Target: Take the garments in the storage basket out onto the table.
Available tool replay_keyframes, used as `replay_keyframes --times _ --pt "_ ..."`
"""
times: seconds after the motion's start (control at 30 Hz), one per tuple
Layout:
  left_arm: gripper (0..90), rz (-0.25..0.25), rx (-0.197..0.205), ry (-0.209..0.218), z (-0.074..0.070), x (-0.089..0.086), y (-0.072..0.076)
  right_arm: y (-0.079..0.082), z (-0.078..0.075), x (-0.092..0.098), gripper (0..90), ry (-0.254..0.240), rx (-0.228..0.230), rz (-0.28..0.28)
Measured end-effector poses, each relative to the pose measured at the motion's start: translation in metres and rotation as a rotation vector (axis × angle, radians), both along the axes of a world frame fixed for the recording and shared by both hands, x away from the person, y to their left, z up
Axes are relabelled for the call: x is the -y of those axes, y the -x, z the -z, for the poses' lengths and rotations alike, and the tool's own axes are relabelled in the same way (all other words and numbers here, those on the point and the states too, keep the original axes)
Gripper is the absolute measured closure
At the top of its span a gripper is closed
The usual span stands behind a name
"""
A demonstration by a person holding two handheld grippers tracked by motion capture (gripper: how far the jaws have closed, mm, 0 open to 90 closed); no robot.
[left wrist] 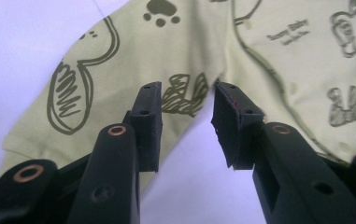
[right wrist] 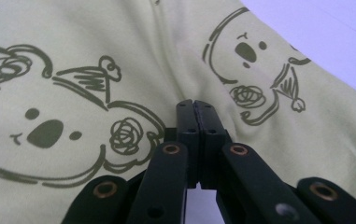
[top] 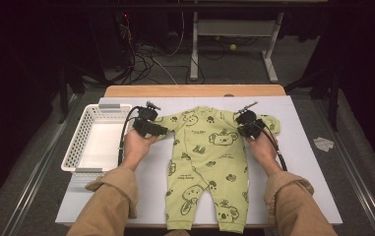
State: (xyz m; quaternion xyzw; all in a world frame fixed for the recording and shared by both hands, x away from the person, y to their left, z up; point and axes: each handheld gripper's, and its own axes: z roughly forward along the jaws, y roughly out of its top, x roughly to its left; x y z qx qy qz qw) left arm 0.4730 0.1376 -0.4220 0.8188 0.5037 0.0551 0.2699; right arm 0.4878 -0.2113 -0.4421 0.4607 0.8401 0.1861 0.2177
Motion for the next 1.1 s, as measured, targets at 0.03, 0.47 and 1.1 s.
replay_keyframes --times 0.03,0.47,1.1 --pt "59.1 -0.004 -0.007 -0.006 0.003 0.001 -0.002 -0.001 0.0 0.001 90.0 -0.008 -0.003 0.01" --pt "59.4 0.025 -0.008 -0.014 0.013 0.008 0.002 0.028 -0.009 0.005 84.3 -0.03 0.006 -0.059" --pt "81.2 0.189 -0.044 0.066 0.032 0.041 0.055 0.052 0.0 0.017 90.0 -0.1 -0.079 -0.086"
